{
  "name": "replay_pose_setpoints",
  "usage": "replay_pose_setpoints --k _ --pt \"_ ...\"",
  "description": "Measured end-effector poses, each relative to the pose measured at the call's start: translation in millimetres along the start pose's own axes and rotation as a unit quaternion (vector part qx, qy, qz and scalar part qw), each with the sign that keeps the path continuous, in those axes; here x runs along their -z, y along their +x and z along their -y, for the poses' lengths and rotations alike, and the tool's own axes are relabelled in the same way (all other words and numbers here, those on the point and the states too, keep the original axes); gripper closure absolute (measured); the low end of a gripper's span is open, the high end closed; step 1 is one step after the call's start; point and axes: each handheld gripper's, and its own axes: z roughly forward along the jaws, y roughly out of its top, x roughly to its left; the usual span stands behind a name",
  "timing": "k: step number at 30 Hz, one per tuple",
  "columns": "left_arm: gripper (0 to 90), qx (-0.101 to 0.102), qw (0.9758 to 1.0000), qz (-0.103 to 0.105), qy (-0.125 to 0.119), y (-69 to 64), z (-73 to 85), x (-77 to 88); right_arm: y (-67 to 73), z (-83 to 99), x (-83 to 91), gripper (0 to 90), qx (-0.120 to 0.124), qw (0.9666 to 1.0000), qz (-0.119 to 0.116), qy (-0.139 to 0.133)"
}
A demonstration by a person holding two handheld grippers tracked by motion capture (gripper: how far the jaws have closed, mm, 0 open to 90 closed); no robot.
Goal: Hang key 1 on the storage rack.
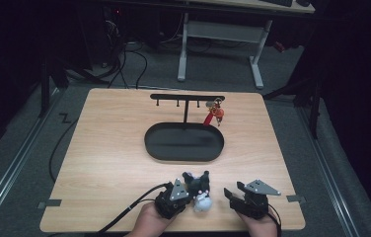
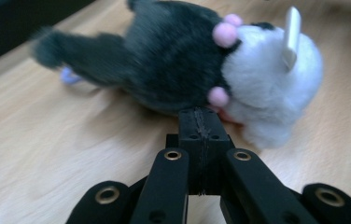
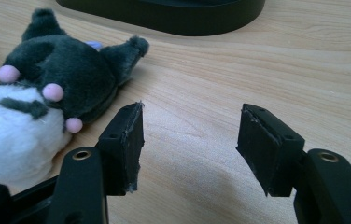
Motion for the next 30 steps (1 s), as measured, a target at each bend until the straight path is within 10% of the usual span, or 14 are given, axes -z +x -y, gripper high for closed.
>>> replay_pose_setpoints --k 9,14,23,30 --pt "79.9 0.007 0.9959 -0.09 -0.014 55.5 30.7 52.1 0.5 -0.1 -4.0 40.8 -0.002 1.0 0.005 0.005" --pt "69.3 -0.006 0.9877 -0.156 -0.009 94.3 51.6 89.2 -2.2 1.1 -6.0 40.9 -0.008 0.9998 0.015 0.01" --pt "52.7 0.076 0.983 -0.162 -0.04 143.1 85.1 125.5 -7.3 1.0 -3.4 41.3 -0.018 0.999 0.039 0.009" --pt "40.3 0.08 0.9733 -0.211 -0.044 155.5 91.4 129.9 -7.6 -0.2 -4.9 41.0 -0.019 0.9984 0.051 0.016"
